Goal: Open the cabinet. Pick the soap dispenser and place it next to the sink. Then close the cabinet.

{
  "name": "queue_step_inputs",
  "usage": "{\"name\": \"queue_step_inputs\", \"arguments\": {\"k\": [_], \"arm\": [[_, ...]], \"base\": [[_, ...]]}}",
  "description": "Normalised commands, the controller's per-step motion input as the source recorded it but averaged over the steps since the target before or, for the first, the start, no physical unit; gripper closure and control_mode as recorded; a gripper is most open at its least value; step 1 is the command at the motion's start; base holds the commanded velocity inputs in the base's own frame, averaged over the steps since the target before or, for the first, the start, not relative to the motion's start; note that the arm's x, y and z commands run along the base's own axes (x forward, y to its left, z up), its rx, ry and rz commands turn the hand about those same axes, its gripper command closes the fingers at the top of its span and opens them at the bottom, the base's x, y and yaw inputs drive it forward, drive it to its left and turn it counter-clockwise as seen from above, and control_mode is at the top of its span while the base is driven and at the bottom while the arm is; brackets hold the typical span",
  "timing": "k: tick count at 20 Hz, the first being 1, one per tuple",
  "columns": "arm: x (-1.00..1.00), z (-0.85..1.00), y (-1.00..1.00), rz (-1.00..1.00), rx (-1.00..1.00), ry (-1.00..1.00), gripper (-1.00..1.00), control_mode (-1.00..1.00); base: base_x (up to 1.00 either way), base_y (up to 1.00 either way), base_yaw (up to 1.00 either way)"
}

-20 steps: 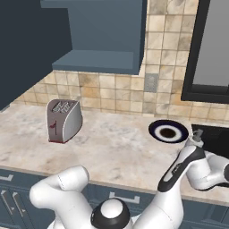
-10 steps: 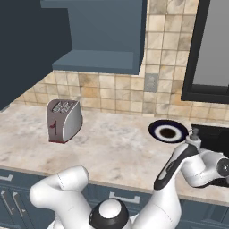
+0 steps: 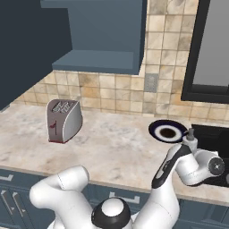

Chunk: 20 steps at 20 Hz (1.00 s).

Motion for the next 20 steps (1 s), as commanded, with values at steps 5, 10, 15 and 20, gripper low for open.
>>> {"name": "queue_step_inputs", "arguments": {"k": [5, 10, 15, 20], "arm": [[0.18, -0.35, 0.00, 0.00, 0.00, 0.00, 1.00, -1.00], [0.18, -0.33, 0.00, 0.00, -0.01, 0.00, 1.00, -1.00], [0.12, -0.32, 0.00, 0.00, 0.00, 0.00, 1.00, -1.00], [0.01, -0.24, 0.00, 0.00, 0.00, 0.00, 1.00, -1.00]], "base": [[0.00, 0.00, 0.00], [0.00, 0.00, 0.00], [0.00, 0.00, 0.00], [0.00, 0.00, 0.00]]}}
